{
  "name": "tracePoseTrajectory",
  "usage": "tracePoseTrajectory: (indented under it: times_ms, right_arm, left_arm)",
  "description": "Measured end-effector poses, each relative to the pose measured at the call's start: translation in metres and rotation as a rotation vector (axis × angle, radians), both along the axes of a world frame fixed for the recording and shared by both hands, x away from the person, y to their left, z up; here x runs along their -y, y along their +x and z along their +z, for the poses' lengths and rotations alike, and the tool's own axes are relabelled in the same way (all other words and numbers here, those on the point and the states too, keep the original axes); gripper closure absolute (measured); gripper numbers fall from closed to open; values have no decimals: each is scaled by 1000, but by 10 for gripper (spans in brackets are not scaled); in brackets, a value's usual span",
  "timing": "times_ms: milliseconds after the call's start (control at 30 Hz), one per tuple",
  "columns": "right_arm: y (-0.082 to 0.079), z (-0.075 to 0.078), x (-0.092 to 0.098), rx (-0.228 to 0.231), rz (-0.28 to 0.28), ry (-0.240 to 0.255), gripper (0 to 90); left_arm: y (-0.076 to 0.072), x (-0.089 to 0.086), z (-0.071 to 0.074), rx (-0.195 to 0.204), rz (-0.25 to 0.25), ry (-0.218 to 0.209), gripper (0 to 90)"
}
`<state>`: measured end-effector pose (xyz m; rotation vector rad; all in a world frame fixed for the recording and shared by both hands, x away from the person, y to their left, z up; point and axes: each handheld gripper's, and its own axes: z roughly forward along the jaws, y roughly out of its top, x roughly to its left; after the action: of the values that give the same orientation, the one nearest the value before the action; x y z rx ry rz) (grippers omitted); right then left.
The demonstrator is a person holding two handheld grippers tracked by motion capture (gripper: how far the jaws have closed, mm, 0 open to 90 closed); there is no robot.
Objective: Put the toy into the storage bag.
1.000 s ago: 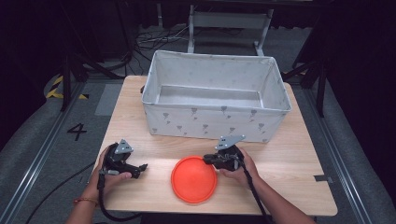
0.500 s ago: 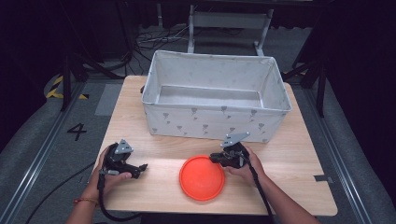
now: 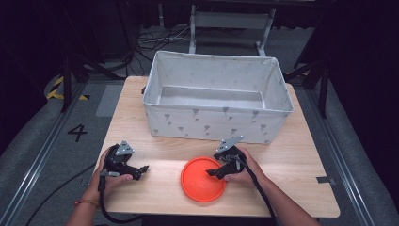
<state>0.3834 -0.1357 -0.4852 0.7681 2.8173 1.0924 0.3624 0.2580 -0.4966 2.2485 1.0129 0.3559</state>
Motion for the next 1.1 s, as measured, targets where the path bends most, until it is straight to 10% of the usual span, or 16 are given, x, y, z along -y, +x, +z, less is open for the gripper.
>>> tracePoseTrajectory:
  times_ms: [367,667,1100]
  right_arm:
    - [5,4,8,-42,-23,102,724]
    - [-7,36,13,33,28,162,818]
    - [-42,99,35,246,93,114,829]
  left_arm:
    - [0,0,0,0,-1,0,4]
    - [0,0,0,0,-2,1,3]
    - [0,0,0,1,-2,1,4]
